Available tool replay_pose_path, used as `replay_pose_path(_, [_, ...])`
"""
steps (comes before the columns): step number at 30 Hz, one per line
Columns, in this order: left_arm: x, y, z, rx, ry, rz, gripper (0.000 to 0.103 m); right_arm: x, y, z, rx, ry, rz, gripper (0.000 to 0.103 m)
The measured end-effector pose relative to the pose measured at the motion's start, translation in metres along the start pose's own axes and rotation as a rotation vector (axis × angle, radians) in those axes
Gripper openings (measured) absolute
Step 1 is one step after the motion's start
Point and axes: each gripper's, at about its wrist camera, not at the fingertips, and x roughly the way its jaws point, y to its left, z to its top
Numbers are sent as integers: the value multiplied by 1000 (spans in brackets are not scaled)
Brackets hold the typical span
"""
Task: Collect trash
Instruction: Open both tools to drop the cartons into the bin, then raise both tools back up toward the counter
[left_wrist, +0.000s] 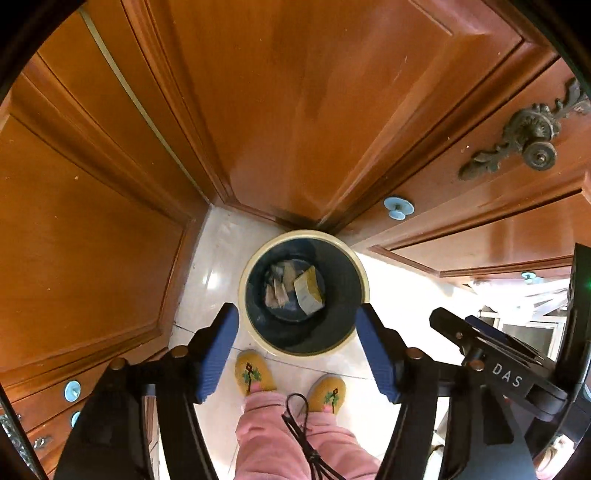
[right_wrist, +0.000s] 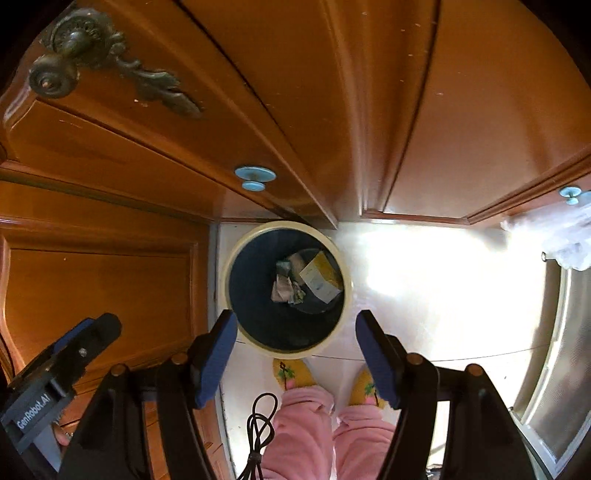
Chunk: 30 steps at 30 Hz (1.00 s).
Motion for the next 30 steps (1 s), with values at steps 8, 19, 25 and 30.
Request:
replay_pose_path(8, [-44,10,-5,45,-86,74,67,-29,17,-11,-21,-41,-11,67])
replay_pose_path(19, [-167,26,3,27,-215,16,67,-128,55,-17,-109,-106,77,67])
replay_pose_path(25, [-252,16,18,60,-317,-6,67,-210,88,-22,-192,-223,126,67])
replay_pose_path(30, [-326,8,37,113,-434,-10,67,-279,127,-20,-288,-359,129,67])
